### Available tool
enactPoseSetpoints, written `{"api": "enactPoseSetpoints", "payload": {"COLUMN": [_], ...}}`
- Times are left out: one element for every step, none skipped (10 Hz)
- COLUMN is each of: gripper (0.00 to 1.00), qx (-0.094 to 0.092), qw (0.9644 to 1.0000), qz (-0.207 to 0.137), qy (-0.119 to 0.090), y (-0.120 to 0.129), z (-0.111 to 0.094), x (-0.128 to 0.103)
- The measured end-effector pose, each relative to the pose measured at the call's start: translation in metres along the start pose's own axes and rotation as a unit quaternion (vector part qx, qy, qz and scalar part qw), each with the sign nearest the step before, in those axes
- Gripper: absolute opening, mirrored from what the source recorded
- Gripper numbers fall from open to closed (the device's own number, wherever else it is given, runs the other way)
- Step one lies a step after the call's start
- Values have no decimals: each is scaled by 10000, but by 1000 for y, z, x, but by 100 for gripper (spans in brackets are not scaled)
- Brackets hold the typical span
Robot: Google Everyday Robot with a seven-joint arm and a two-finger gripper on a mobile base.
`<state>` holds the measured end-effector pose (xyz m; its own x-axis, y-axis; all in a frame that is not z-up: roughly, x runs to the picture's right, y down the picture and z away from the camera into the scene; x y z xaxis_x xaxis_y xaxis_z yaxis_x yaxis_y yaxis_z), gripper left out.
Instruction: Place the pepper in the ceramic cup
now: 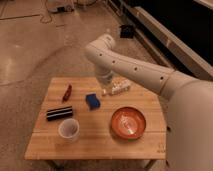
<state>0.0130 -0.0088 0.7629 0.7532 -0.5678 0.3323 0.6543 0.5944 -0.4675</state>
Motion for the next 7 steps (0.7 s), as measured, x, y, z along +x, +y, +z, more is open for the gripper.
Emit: {"api": "enactPoseSetpoints", "payload": {"gripper": [41, 41, 41, 41, 41, 41, 41], "qx": [17, 1, -11, -15, -6, -5, -9], "qw": [10000, 10000, 10000, 9999, 10000, 10000, 10000], "qz": [2, 43, 90, 92, 46, 21, 12], "qy": [3, 6, -31, -52, -57, -58, -70], "y": [-5, -11, -24, -36, -46, -53, -59], "z": [0, -3, -6, -8, -9, -8, -4], "x": [1, -1, -13, -26, -37, -47, -53]}}
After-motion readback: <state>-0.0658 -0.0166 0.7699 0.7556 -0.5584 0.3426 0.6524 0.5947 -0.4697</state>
